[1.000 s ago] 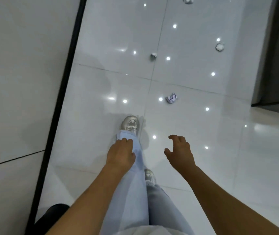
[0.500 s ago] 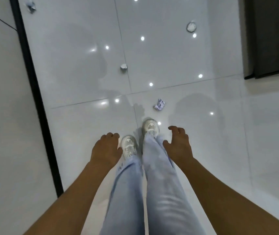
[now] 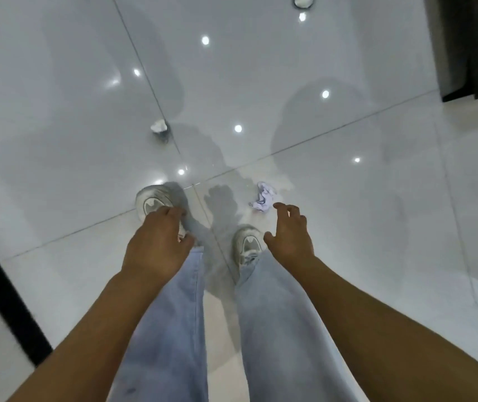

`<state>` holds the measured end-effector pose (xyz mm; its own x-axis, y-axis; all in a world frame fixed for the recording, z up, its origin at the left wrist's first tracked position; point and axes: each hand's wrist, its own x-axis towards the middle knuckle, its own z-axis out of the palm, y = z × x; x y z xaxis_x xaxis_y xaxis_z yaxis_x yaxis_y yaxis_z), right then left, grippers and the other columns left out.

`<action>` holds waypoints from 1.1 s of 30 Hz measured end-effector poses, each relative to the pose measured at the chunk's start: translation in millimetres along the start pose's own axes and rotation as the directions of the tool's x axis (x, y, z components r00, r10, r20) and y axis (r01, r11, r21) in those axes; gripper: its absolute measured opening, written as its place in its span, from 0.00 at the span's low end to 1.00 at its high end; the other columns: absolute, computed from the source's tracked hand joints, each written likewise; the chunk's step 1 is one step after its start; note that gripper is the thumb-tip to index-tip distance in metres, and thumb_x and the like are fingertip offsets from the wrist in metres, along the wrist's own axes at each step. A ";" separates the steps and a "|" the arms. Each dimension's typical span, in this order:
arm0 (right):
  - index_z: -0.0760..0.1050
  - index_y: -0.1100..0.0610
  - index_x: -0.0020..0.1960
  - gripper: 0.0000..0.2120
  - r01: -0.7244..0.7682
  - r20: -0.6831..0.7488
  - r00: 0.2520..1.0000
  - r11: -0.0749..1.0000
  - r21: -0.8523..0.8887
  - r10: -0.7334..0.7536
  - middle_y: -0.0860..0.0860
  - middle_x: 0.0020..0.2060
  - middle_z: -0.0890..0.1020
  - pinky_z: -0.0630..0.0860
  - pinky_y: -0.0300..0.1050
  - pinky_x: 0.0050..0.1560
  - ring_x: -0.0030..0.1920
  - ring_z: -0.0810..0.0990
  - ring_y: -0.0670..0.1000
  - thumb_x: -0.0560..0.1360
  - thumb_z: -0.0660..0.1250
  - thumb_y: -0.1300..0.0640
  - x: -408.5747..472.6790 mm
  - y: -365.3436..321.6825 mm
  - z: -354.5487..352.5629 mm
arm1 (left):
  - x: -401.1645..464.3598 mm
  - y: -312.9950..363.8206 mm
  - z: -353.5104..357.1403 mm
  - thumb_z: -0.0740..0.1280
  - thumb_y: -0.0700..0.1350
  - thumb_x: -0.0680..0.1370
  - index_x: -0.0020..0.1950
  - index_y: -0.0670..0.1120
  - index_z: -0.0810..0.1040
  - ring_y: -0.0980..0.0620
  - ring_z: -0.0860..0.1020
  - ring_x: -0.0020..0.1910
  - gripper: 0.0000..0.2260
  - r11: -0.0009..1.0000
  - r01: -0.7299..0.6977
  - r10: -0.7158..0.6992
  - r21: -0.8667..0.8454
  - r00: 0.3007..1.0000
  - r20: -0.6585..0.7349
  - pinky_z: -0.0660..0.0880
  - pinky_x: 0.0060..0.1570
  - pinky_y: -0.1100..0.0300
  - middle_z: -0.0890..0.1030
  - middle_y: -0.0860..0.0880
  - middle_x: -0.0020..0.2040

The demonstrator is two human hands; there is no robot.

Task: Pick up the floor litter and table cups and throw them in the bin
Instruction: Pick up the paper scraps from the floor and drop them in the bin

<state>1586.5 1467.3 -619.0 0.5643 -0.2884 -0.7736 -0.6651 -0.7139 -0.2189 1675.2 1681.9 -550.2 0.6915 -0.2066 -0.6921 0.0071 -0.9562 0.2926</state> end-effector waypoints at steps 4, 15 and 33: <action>0.54 0.52 0.75 0.35 -0.070 -0.028 0.997 0.997 0.034 0.071 0.53 0.73 0.57 0.69 0.46 0.49 0.67 0.62 0.58 0.74 0.68 0.58 84.0 6.2 52.1 | 75.7 -30.9 25.2 0.67 0.46 0.77 0.68 0.47 0.71 0.47 0.72 0.62 0.19 0.999 -0.038 0.038 -0.013 0.999 -0.037 0.69 0.54 0.56 0.75 0.47 0.65; 0.60 0.55 0.73 0.35 -0.151 -0.114 0.980 0.982 0.115 0.164 0.53 0.70 0.63 0.73 0.54 0.59 0.66 0.64 0.58 0.70 0.71 0.63 185.9 13.3 130.6 | 195.6 -79.0 69.7 0.64 0.47 0.78 0.70 0.49 0.69 0.52 0.69 0.65 0.20 0.994 -0.112 0.113 -0.015 0.987 0.112 0.65 0.59 0.61 0.71 0.50 0.67; 0.54 0.53 0.77 0.36 0.358 -0.002 0.931 0.913 0.194 -0.364 0.47 0.67 0.68 0.73 0.40 0.58 0.66 0.68 0.47 0.75 0.68 0.54 49.6 -235.6 -40.9 | 123.8 -26.7 -115.2 0.69 0.46 0.75 0.66 0.49 0.72 0.55 0.76 0.51 0.20 0.863 0.179 -0.025 -0.473 0.949 0.313 0.72 0.51 0.63 0.76 0.52 0.59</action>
<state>1791.2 1595.1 -581.5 0.7687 -0.0096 -0.6395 -0.5004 -0.6318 -0.5920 1843.8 1705.7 -567.7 0.4303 -0.2368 -0.8711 0.4715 -0.7639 0.4406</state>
